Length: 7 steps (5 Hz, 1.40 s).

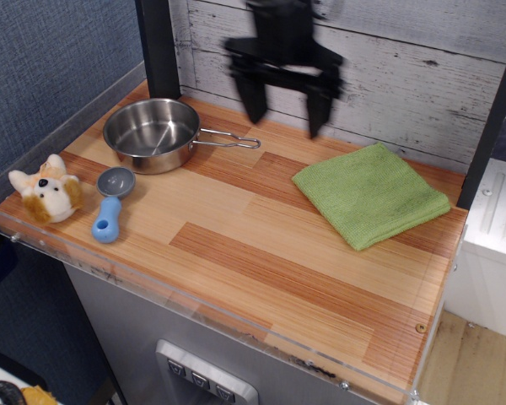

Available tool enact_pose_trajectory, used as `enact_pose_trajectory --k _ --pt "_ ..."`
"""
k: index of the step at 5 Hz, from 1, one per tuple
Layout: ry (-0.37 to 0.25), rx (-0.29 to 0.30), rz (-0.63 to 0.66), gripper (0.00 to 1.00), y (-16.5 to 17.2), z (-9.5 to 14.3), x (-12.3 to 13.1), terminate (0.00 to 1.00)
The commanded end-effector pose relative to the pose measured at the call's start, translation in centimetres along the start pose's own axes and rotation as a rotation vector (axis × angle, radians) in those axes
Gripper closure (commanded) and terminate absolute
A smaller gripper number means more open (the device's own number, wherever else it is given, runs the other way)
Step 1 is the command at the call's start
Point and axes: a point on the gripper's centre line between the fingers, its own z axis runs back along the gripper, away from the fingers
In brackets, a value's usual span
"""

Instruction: Put the towel to the right of the spoon.

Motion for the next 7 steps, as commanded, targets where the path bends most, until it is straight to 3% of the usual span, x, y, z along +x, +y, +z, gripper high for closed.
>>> enact_pose_trajectory --k 1,4,5,7 --pt "-0.026 -0.025 -0.186 0.00 -4.8 -1.3 2.0 0.00" --pt "0.007 -0.012 -0.260 0.00 -5.4 -4.8 2.8 0.00" --pt "0.020 0.022 -0.282 0.00 -5.1 -5.7 3.4 0.00" --pt "-0.015 0.055 -0.301 0.00 -4.9 -6.6 3.4 0.00"
